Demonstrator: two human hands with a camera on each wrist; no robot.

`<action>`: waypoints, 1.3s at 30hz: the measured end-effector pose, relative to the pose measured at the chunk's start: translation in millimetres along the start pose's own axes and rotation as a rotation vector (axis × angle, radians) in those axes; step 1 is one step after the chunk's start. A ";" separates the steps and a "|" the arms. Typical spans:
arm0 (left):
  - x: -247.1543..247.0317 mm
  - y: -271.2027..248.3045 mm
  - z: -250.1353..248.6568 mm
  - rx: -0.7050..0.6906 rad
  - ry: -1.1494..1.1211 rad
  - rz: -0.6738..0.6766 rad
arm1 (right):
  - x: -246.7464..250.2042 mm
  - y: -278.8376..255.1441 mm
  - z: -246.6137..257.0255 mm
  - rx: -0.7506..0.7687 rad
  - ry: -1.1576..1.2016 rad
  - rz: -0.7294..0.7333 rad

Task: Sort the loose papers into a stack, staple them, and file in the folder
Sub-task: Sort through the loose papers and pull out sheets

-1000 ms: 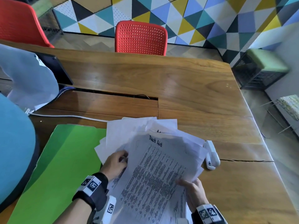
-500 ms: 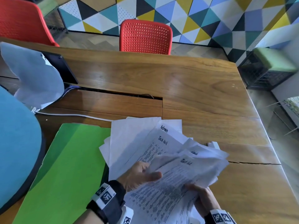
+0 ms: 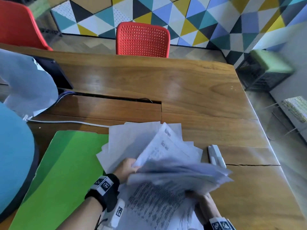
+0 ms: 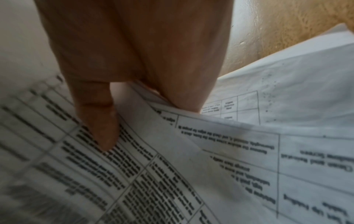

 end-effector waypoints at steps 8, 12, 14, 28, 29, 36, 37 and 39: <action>-5.7 -39.5 -23.6 -0.105 -0.307 0.060 | -6.9 -4.8 8.7 0.086 -0.092 -0.112; -7.4 -48.3 -39.8 -0.200 -0.381 -0.007 | -3.9 2.4 11.5 0.057 -0.109 -0.052; -4.8 -52.2 -50.2 -0.225 -0.481 -0.015 | -6.5 2.3 14.7 0.042 -0.145 0.010; 37.0 -54.0 -140.4 -0.624 -0.563 -0.620 | -160.6 -64.0 72.4 0.928 -0.761 -0.043; 39.9 -54.7 -142.2 -0.641 -0.547 -0.646 | -161.3 -64.1 66.0 0.934 -0.776 -0.036; 37.1 -36.6 -97.0 -0.464 -0.579 -0.599 | -141.9 -29.5 59.1 0.692 -0.922 -0.046; 35.2 -33.2 -94.8 -0.445 -0.579 -0.598 | -141.3 -24.7 63.5 0.690 -0.967 -0.078; 34.7 -29.6 -95.3 -0.454 -0.587 -0.654 | -143.8 -20.9 77.7 0.724 -1.008 -0.139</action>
Point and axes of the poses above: each hand's wrist, its own y-axis towards the middle knuckle, its own x-axis out of the back of the hand, z = x × y, the point moved 2 cm from there along y, towards the middle knuckle, and after that the axes turned 11 degrees about -x, right-handed, at the moved point
